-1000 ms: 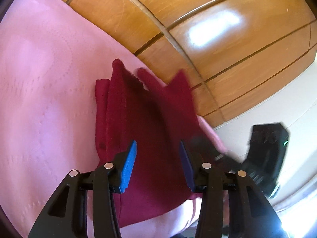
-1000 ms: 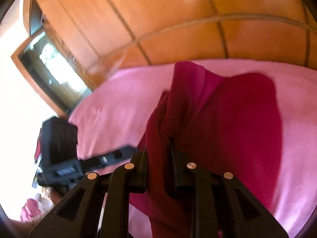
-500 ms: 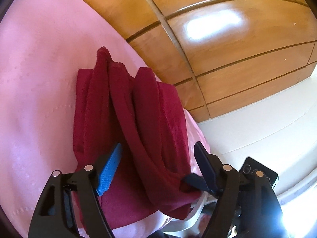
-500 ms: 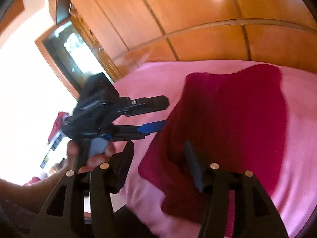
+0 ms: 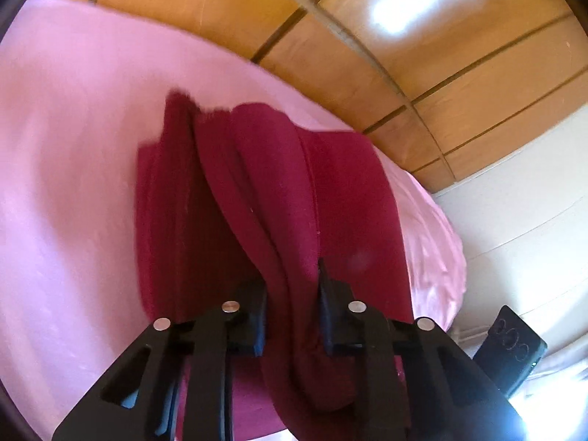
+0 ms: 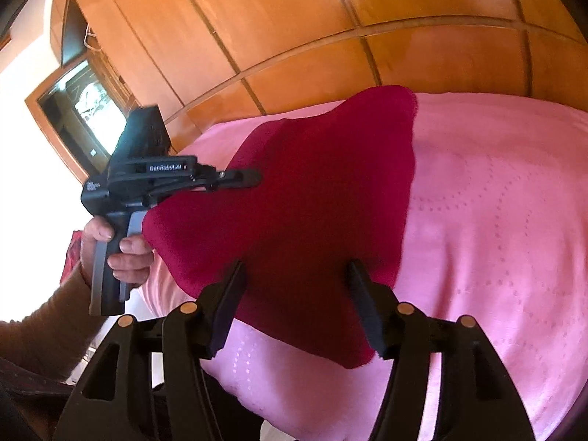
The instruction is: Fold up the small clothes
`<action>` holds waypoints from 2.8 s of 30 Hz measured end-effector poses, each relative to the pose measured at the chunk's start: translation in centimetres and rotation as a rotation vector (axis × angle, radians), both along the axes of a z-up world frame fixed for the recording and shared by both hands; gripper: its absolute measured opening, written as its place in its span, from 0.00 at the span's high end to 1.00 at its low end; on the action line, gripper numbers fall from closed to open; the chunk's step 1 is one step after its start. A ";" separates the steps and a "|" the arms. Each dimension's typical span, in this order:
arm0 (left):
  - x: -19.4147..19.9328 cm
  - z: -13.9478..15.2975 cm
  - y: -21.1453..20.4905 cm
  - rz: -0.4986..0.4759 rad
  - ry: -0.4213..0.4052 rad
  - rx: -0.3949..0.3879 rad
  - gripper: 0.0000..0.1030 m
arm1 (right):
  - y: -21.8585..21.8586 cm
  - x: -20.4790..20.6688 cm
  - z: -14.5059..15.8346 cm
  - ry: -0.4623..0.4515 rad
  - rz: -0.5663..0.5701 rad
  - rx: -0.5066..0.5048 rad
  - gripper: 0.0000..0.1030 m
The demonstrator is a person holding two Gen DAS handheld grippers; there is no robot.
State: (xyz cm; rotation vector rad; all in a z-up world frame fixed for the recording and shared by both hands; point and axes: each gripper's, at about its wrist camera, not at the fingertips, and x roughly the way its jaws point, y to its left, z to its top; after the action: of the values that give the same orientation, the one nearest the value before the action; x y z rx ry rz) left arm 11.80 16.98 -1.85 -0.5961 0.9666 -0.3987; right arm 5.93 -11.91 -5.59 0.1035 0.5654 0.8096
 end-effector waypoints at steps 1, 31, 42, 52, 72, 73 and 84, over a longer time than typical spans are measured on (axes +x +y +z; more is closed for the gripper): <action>-0.4 0.7 0.3 0.005 -0.028 0.021 0.81 | 0.4 -0.2 0.0 -0.002 0.009 -0.001 0.41; -5.2 -1.2 0.4 0.140 -0.070 0.449 0.34 | 5.3 10.7 7.2 0.059 0.005 0.041 0.33; -5.6 -3.0 1.5 0.146 -0.094 0.376 0.34 | 8.2 16.7 3.0 0.090 -0.111 -0.138 0.28; -6.7 -1.5 0.3 0.144 -0.132 0.460 0.34 | 5.0 12.5 4.4 0.041 -0.103 -0.007 0.05; -7.5 -1.9 0.7 0.169 -0.123 0.425 0.26 | 0.6 9.6 -0.9 0.246 -0.008 0.195 0.04; -7.5 -2.0 0.9 0.173 -0.119 0.404 0.26 | 0.6 9.5 -1.0 0.246 0.000 0.198 0.04; -7.2 -4.9 4.1 0.092 -0.112 -0.001 0.58 | 2.4 10.8 -1.2 0.285 0.092 0.182 0.41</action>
State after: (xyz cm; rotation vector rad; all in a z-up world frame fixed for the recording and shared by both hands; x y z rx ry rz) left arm 4.57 21.06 -6.73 -0.6102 0.8286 -0.3467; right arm 16.75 -9.55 -6.82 0.3667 0.7687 0.9425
